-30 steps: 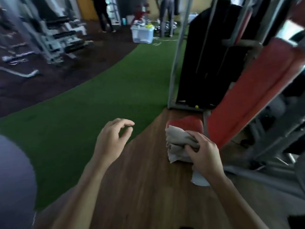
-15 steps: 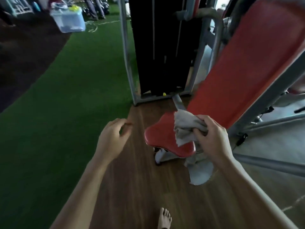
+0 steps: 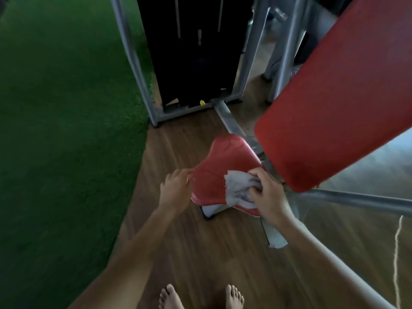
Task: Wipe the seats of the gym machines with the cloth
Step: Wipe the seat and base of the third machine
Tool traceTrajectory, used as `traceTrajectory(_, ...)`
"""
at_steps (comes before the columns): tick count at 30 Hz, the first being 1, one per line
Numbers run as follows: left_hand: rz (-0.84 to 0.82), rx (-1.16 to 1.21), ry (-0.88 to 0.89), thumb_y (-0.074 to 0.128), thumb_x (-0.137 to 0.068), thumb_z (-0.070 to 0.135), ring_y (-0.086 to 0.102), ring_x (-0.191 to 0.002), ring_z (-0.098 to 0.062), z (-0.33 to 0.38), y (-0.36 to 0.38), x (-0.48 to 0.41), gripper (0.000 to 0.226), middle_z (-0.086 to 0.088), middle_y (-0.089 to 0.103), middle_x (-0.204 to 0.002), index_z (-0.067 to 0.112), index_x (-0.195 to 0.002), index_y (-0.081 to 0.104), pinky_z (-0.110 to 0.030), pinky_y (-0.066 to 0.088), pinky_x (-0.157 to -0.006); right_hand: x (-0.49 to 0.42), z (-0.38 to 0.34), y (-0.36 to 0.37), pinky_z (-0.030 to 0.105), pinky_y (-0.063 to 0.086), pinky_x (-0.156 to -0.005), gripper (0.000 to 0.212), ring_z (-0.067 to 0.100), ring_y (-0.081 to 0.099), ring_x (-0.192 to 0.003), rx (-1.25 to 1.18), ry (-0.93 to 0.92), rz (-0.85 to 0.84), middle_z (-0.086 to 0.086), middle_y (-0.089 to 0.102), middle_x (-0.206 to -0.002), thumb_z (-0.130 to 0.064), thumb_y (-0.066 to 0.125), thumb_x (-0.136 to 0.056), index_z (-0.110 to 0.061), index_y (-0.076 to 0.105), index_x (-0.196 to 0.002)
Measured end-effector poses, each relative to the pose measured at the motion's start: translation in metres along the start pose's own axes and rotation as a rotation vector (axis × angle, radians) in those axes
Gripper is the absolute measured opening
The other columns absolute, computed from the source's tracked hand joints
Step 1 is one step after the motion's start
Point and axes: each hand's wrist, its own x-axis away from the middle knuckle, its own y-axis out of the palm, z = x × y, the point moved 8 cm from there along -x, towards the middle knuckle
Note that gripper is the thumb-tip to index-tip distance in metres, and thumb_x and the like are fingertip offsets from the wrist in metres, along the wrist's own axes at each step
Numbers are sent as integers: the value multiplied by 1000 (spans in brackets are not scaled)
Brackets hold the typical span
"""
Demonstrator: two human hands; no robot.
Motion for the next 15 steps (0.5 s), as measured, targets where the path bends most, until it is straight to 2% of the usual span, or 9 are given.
traceTrajectory(2, 2, -17, -26, 42, -102, 33, 43, -134, -25, -15, 26, -18, 38, 4, 52, -143, 29, -138, 54, -49, 35, -109, -14, 8, 36, 23, 43, -95, 42, 15, 58, -108, 65, -74, 6, -6, 61, -115, 1, 56, -80, -22, 62, -115)
traceTrajectory(3, 22, -12, -37, 41, -104, 32, 41, -135, -25, -21, 35, -25, 38, 4, 51, -145, 28, -140, 52, -47, 33, -109, -20, 8, 53, 28, 41, -102, 44, 16, 54, -117, 96, -135, -17, -5, 58, -123, 0, 54, -81, -22, 63, -118)
traceTrajectory(5, 61, 10, -49, 39, -105, 31, 38, -136, -24, -34, 50, -39, 38, 3, 49, -146, 28, -141, 50, -46, 30, -108, -29, 12, 88, 38, 37, -111, 40, 16, 41, -134, 126, -241, -121, -3, 50, -137, -2, 51, -82, -21, 63, -115)
traceTrajectory(7, 91, 14, -42, 37, -106, 31, 35, -138, -23, -47, 62, -50, 37, 4, 49, -147, 30, -141, 49, -46, 29, -109, -32, 20, 112, 42, 36, -113, 31, 13, 30, -144, 75, -277, -222, -1, 41, -146, -9, 50, -84, -20, 64, -109)
traceTrajectory(9, 104, 23, -15, 35, -107, 34, 31, -142, -22, -55, 71, -58, 39, 6, 48, -149, 31, -143, 47, -46, 26, -112, -34, 31, 116, 40, 35, -115, 32, 9, 22, -148, -6, -238, -188, -5, 34, -154, -24, 46, -89, -24, 63, -116)
traceTrajectory(11, 106, 33, 15, 31, -108, 37, 23, -148, -18, -59, 78, -62, 42, 10, 42, -154, 34, -149, 42, -42, 18, -115, -37, 48, 115, 34, 31, -117, 44, 5, 18, -149, -133, -92, -114, -8, 26, -159, -41, 39, -99, -31, 47, -141)
traceTrajectory(13, 124, 63, 32, 27, -108, 39, 15, -151, -13, -62, 85, -62, 45, 17, 35, -158, 36, -152, 36, -36, 11, -117, -42, 66, 126, 41, 33, -118, 62, 14, 19, -151, -188, 87, -107, -2, 17, -164, -59, 36, -98, -34, 23, -154)
traceTrajectory(15, 147, 125, 31, 24, -108, 41, 10, -152, -9, -63, 87, -60, 45, 23, 29, -158, 38, -152, 35, -32, 5, -118, -48, 67, 138, 49, 35, -117, 72, 24, 23, -151, -123, 124, -101, 5, 14, -166, -61, 37, -96, -30, 13, -157)
